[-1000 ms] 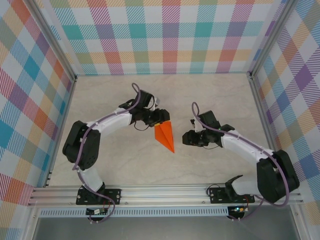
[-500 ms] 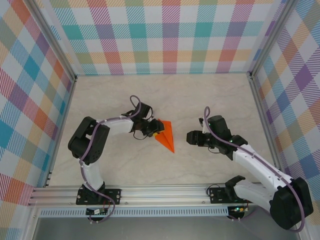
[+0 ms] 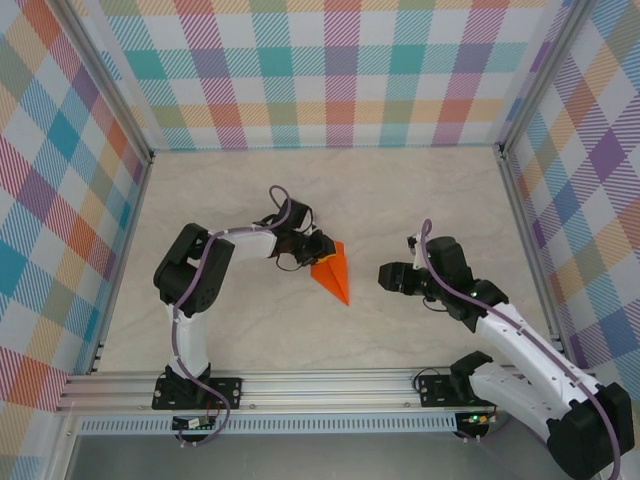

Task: Fold a paper plane with a square sheet of paper (fold left side to right side)
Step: Turn over the paper at the center of the table.

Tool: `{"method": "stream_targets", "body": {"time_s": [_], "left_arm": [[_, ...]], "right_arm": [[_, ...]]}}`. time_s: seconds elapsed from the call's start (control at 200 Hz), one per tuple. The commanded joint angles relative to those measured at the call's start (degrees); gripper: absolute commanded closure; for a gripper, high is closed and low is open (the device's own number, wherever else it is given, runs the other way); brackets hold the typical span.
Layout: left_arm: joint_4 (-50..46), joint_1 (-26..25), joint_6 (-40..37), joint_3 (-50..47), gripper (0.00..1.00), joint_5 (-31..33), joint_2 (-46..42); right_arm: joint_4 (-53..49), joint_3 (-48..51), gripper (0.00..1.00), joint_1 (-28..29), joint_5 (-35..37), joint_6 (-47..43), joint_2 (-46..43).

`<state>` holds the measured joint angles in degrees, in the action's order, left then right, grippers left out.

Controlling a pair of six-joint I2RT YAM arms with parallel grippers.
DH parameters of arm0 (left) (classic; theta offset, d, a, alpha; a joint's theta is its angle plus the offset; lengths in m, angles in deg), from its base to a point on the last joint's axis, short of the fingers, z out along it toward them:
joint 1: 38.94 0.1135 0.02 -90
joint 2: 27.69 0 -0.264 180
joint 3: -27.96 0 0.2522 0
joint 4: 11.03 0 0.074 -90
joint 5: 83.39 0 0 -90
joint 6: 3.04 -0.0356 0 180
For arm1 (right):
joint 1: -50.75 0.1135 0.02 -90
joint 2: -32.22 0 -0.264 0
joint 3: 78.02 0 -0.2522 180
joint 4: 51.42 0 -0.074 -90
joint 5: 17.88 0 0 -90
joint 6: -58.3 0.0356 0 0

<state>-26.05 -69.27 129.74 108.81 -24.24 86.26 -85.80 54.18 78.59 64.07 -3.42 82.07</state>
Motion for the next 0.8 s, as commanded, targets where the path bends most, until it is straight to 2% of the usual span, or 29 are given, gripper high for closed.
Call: {"method": "stream_targets", "body": {"time_s": [0.0,0.05,0.145,0.26,0.34,0.43,0.54,0.64,0.795], "left_arm": [[0.4,-0.5,-0.3,1.7,0.85,-1.2,-0.5],[-0.4,-0.5,-0.7,1.8,0.88,-0.8,-1.7],[-1.3,-0.4,-1.4,1.7,0.92,0.1,-5.1],[-3.3,0.0,-2.4,3.2,0.94,0.5,-10.9],[-6.2,0.4,-4.1,5.9,0.94,1.2,-15.8],[-8.6,1.0,-6.0,9.2,0.94,3.0,-21.1],[-7.9,2.0,-6.9,12.2,0.94,4.3,-26.4],[-6.6,2.5,-7.6,14.9,0.95,4.2,-29.5],[-3.2,2.5,-7.5,18.5,0.95,2.5,-32.3]], "right_arm": [[1.2,1.7,0.35,-0.2,0.3,1.0,-2.0],[2.4,2.3,0.31,-0.5,-0.1,1.7,-3.0],[6.2,3.6,0.18,-2.6,-3.9,3.5,-5.3],[13.1,4.2,0.0,-9.0,-17.0,7.0,-5.3],[19.9,3.7,0.0,-14.4,-28.9,11.5,-2.6],[26.8,1.3,0.0,-17.4,-37.8,15.9,1.4],[29.2,-4.7,0.0,-17.4,-43.8,16.2,5.6],[31.8,-9.2,0.0,-17.4,-46.3,18.1,8.7],[45.7,-12.5,0.0,-16.0,-49.9,27.3,14.7]]}}
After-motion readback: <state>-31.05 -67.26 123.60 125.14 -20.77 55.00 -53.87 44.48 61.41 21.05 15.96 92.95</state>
